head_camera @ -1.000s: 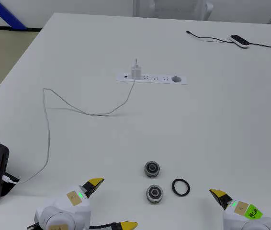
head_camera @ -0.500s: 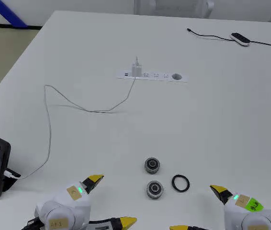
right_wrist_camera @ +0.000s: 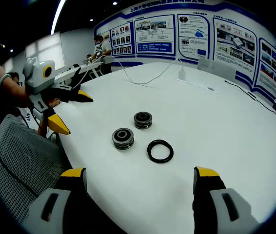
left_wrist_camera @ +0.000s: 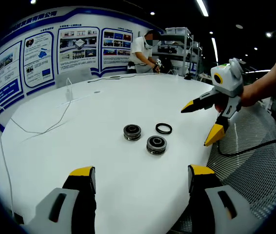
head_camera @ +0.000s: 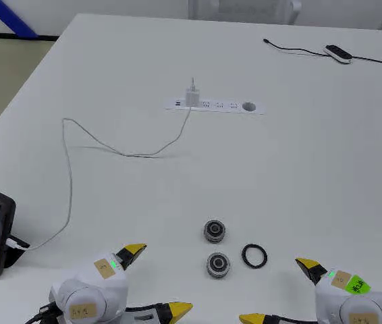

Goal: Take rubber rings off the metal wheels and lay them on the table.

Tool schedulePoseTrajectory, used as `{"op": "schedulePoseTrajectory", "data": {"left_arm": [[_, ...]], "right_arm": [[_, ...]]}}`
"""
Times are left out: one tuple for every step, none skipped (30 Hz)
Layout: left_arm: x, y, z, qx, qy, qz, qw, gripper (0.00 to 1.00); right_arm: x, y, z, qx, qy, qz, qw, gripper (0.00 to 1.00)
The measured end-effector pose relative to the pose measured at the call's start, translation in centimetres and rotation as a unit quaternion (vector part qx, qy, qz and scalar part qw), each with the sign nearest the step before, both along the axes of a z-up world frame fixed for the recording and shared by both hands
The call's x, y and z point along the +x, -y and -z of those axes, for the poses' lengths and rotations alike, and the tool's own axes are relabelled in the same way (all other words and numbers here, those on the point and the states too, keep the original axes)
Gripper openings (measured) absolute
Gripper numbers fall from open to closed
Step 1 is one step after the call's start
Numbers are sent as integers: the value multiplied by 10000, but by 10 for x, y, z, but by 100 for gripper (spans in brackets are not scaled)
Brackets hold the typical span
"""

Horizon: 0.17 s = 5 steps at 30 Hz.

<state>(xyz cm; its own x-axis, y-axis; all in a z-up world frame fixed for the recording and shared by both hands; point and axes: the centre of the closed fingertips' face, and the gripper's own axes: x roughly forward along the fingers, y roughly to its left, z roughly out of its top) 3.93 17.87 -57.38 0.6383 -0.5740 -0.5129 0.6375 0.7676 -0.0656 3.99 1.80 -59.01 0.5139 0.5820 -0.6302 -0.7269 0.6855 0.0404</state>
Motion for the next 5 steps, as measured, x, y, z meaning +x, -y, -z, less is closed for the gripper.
{"op": "schedulePoseTrajectory", "data": {"left_arm": [[0, 0, 0, 10, 9, 6, 10000, 79], [0, -1, 0, 13, 4, 10, 10000, 79], [0, -1, 1, 19, -2, 8, 10000, 79], [0, -2, 1, 16, -1, 3, 10000, 79], [0, -2, 1, 21, -3, -1, 10000, 79]], "right_arm": [[0, 0, 0, -6, 14, -1, 10000, 92], [0, 0, 0, -9, 19, 0, 10000, 92], [0, 0, 0, -6, 14, 0, 10000, 91], [0, 0, 0, -2, 12, -2, 10000, 91], [-1, 0, -1, -1, 16, 0, 10000, 91]]}}
